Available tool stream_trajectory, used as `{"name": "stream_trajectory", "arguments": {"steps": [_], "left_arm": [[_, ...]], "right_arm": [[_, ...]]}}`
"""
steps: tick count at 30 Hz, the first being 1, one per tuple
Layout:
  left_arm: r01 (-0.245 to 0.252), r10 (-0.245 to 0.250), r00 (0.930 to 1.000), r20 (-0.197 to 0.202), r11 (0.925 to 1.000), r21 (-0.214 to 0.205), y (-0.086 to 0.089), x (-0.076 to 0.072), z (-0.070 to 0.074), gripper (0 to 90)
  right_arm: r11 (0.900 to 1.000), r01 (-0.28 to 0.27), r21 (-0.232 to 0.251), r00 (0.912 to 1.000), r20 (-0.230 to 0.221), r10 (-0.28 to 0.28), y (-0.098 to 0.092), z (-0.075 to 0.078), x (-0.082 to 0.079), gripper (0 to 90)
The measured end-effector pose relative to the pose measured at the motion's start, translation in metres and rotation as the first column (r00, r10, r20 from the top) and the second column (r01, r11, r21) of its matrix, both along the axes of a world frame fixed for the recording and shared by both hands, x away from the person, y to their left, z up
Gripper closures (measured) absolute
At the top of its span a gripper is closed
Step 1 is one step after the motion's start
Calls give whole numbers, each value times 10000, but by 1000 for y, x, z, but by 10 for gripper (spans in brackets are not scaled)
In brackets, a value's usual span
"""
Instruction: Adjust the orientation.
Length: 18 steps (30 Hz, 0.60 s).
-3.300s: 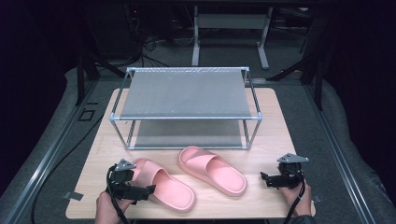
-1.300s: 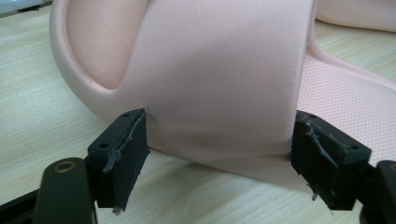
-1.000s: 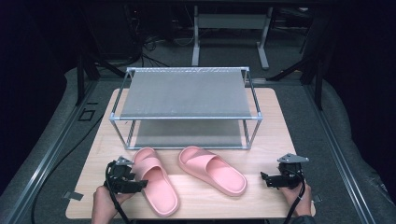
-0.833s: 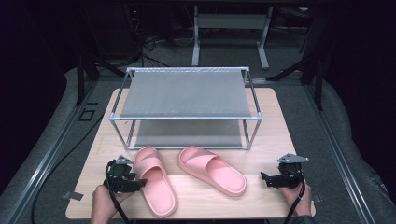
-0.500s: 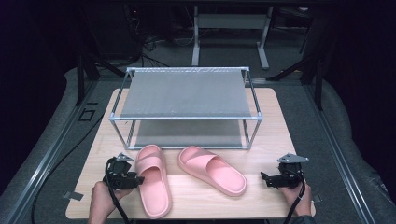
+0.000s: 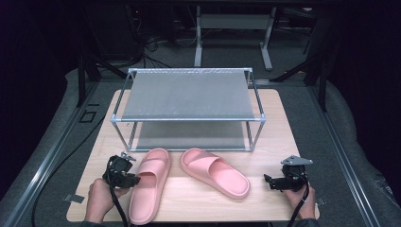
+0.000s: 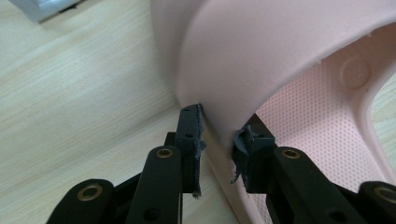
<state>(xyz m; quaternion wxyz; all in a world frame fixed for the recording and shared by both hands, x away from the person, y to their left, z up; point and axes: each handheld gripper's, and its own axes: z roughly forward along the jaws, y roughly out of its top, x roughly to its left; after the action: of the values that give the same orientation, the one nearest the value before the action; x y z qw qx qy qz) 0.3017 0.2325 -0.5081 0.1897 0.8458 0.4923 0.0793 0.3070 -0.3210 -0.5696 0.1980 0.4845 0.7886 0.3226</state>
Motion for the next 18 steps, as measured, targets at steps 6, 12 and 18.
{"name": "stream_trajectory", "arguments": {"steps": [6,12,18], "left_arm": [[-120,133,9994,-312,9991,401,-3,5,2,757],[-79,106,9994,-336,9968,797,-6,7,3,782],[-320,347,9990,-298,9957,864,-7,7,4,792]], "right_arm": [[10000,1,3,10000,1,-1,0,0,0,3],[10000,2,0,10000,2,-2,0,0,0,3],[10000,3,6,10000,8,-3,0,0,0,3]]}}
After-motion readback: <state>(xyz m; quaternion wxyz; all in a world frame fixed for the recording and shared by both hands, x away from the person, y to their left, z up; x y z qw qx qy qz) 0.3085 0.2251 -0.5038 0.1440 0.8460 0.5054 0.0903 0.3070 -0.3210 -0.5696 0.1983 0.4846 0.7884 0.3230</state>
